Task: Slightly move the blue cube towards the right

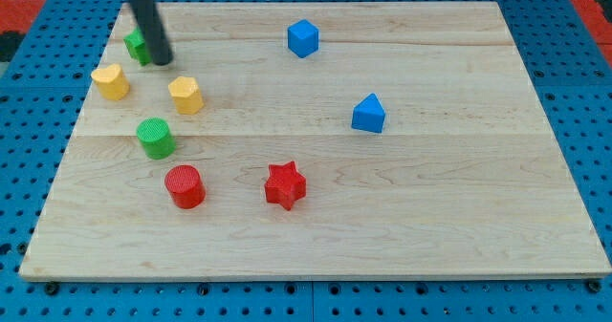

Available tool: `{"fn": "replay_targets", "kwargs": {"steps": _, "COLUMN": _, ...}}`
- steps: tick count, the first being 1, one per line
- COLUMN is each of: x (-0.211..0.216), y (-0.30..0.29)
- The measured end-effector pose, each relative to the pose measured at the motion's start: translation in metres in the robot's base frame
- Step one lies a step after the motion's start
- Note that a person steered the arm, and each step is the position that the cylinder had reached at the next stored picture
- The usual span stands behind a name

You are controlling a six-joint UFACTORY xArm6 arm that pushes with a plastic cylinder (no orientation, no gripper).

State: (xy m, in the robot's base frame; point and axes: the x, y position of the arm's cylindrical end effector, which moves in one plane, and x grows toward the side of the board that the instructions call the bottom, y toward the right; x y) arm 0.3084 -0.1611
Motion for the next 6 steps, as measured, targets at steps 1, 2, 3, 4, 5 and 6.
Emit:
{"fn": "replay_targets", "kwargs": {"steps": 1, "x": -0.032, "y": 0.06}}
{"fn": "replay_targets", "kwargs": {"steps": 2, "x": -0.048, "y": 0.15}}
{"fn": "replay_targets", "kwargs": {"steps": 3, "x": -0.055, "y": 0.234}}
{"fn": "replay_targets", "kwargs": {"steps": 4, "x": -0.038, "y": 0.211}}
{"fn": "replay_targets", "kwargs": {"steps": 5, "x": 0.014, "y": 0.21}}
{"fn": "replay_targets", "kwargs": {"steps": 6, "x": 0.039, "y": 0.171}}
